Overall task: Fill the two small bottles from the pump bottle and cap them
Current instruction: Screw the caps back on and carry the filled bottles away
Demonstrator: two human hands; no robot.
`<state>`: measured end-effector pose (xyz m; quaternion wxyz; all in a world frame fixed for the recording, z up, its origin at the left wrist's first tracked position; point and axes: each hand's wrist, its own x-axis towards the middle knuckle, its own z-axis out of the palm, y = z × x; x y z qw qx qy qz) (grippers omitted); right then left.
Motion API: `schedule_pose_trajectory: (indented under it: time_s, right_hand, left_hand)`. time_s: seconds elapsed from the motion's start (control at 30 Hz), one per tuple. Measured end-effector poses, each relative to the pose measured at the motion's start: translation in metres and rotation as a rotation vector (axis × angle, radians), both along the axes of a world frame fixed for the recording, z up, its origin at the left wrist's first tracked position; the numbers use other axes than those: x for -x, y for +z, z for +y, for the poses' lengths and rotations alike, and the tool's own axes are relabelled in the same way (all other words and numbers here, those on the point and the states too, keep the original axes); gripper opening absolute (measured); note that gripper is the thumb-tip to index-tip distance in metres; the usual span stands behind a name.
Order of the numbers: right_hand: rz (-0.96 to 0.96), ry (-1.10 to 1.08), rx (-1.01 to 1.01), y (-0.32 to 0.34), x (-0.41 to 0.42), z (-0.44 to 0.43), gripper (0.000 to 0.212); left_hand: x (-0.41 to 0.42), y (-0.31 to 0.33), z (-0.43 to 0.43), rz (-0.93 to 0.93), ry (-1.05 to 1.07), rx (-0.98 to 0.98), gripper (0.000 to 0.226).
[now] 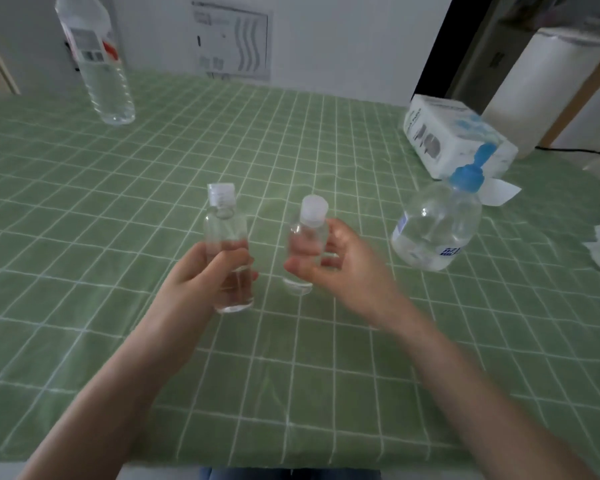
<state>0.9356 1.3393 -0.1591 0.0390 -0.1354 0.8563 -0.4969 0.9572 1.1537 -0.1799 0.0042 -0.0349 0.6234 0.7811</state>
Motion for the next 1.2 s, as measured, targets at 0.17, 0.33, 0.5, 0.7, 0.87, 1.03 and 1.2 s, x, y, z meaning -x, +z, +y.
schedule_pose_trajectory:
  time_s: [0.17,0.33,0.5,0.7,0.87,1.03,1.2]
  right_hand:
    - [-0.057,0.022,0.063,-0.011,0.014,0.003,0.046]
    - [-0.226,-0.017,0.287,0.005,0.023,0.01,0.037]
    - [-0.355,-0.081,0.334,0.062,0.012,0.019,0.038]
    - [-0.41,-0.161,0.407,0.109,-0.019,0.03,0.034]
    - [-0.533,-0.224,0.492,0.126,-0.065,0.043,0.029]
    - [-0.633,-0.389,0.496,0.108,-0.11,0.058,0.041]
    - [-0.715,-0.411,0.535,0.097,-0.129,0.062,0.053]
  left_hand:
    - [0.02,-0.01,-0.012,-0.033,-0.043,-0.011,0.026]
    - [0.025,0.008,-0.016,-0.132,-0.081,-0.01,0.041]
    - [0.006,0.067,-0.029,-0.251,-0.062,-0.059,0.047]
    - [-0.031,0.116,-0.03,-0.323,-0.031,-0.044,0.043]
    - [-0.078,0.132,-0.03,-0.405,0.012,-0.066,0.056]
    - [-0.108,0.122,-0.019,-0.488,0.051,-0.051,0.06]
    - [-0.124,0.117,-0.009,-0.508,0.091,-0.033,0.062]
